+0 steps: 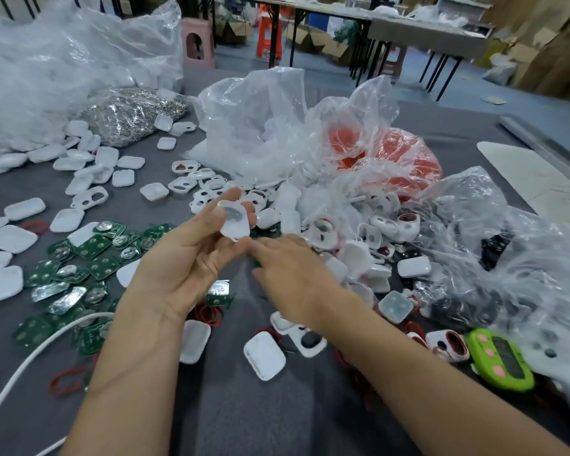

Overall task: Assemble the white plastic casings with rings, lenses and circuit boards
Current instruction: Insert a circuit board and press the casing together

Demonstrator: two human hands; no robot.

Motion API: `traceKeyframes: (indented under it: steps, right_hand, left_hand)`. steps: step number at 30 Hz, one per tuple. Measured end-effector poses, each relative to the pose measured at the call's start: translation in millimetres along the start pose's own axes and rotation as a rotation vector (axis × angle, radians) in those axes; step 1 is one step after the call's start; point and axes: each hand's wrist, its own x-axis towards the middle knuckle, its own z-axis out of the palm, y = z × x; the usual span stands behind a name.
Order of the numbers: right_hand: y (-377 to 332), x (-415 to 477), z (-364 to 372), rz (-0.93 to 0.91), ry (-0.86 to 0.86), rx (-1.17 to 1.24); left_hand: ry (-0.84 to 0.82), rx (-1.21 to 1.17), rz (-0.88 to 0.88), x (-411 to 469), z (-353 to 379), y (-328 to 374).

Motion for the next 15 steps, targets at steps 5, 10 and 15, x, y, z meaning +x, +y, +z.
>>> traceKeyframes:
  steps: [5,10,15]
  right_hand:
    - [31.7,-45.1,-36.8,0.365,0.298,0.55]
    - [48.3,-76.0,-56.9,0.518,0.652,1.336]
    - [45.3,-90.6,-44.7,0.697,0.685,1.631]
  left_hand:
    - [-0.024,0.067,-0.081,3.1,22.7,-19.8]
    - [-0.1,0.042,-0.148,7.4,36.5,-47.8]
    - [-0.176,0.085,-0.176,11.9,44.4,-72.1]
